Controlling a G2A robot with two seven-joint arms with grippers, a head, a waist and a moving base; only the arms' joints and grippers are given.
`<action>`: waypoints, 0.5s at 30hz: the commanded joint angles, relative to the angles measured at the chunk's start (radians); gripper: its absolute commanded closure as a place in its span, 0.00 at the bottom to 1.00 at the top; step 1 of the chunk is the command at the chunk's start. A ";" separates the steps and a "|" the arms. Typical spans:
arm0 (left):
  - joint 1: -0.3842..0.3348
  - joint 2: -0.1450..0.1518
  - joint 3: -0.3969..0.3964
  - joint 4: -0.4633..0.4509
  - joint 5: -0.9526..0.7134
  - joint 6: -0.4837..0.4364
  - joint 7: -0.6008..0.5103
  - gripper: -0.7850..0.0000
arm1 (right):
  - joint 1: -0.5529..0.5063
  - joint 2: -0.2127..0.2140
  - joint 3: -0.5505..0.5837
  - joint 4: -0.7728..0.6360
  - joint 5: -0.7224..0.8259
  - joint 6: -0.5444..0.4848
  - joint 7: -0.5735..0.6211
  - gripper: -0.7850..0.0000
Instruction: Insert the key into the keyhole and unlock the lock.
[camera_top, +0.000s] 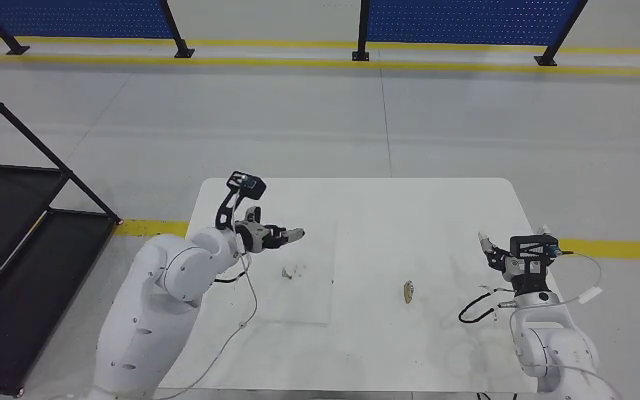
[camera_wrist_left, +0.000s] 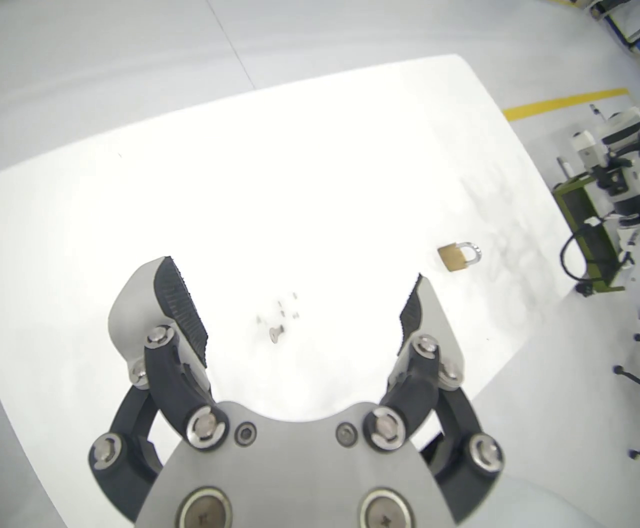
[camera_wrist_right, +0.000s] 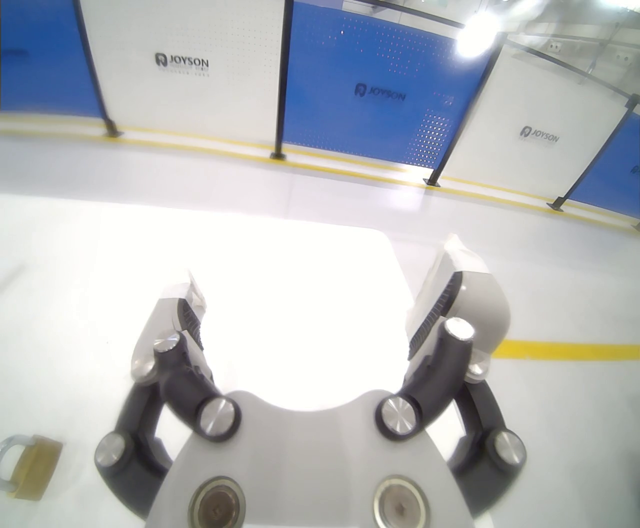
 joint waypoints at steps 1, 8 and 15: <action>-0.050 0.000 0.032 0.036 0.021 0.059 -0.083 0.00 | 0.000 0.000 0.000 0.000 0.000 0.000 0.000 0.00; -0.138 -0.005 0.131 0.150 0.012 0.123 -0.219 0.00 | 0.000 0.000 0.000 0.000 0.000 0.000 0.000 0.00; -0.134 -0.004 0.167 0.254 0.003 0.096 -0.184 0.00 | 0.000 0.000 0.000 0.000 0.000 0.000 0.000 0.00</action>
